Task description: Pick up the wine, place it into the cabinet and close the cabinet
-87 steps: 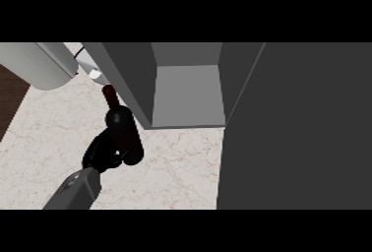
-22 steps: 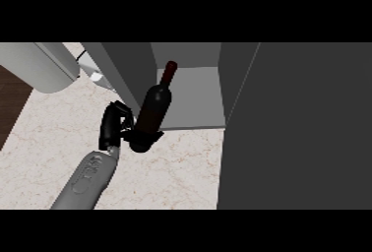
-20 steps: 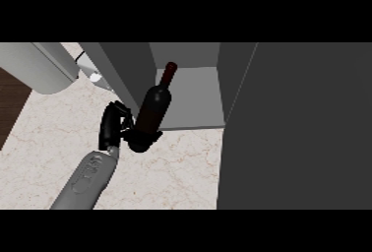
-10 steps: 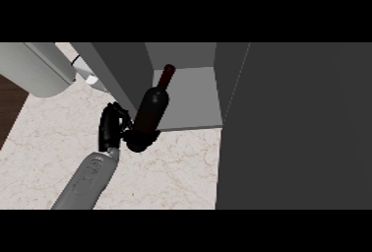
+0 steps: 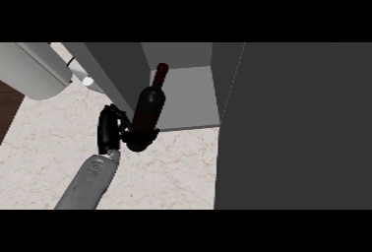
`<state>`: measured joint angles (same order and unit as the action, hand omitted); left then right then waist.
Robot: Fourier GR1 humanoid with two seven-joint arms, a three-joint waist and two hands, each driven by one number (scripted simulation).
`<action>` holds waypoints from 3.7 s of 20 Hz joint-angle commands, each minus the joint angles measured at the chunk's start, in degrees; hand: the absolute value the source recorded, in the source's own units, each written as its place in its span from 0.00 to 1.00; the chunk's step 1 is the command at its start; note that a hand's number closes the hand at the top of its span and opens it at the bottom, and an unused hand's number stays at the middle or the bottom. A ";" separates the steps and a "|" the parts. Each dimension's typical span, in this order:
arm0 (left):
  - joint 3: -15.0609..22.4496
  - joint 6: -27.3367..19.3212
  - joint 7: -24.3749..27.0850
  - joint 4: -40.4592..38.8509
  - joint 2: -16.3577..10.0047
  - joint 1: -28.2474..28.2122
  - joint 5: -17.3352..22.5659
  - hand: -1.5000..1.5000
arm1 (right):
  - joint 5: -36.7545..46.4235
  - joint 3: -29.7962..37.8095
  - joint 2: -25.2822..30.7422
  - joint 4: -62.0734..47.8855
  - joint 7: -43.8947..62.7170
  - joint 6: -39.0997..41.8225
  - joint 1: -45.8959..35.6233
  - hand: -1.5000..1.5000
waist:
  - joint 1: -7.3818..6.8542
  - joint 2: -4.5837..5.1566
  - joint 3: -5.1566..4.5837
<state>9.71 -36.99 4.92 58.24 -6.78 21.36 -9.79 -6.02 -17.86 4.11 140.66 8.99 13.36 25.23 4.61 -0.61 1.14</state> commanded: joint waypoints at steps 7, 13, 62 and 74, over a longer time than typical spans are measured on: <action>0.13 -2.46 -1.38 -9.41 4.69 12.23 -2.19 1.00 | -3.81 -1.25 0.69 2.53 1.79 1.63 0.78 0.00 | 3.52 2.35 -1.24; 4.15 -3.06 -4.14 -8.26 1.99 13.45 -8.35 1.00 | -4.26 -0.47 0.05 1.53 0.55 1.99 0.17 0.00 | 4.93 2.30 -0.97; 9.22 -11.27 -25.72 -1.11 5.92 11.04 -25.42 0.00 | -5.52 -1.33 -0.32 -0.43 -0.17 5.46 0.04 0.00 | 5.23 2.28 -1.39; 9.44 -16.28 -20.93 5.20 6.56 10.87 -17.20 0.00 | -4.98 -0.84 -0.58 0.10 -0.37 4.92 0.82 0.00 | 2.59 1.41 -1.45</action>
<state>18.13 -54.59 -18.83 62.19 -4.17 18.66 -29.78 -9.33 -18.30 3.64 138.26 7.70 18.55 25.37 6.04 0.77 0.05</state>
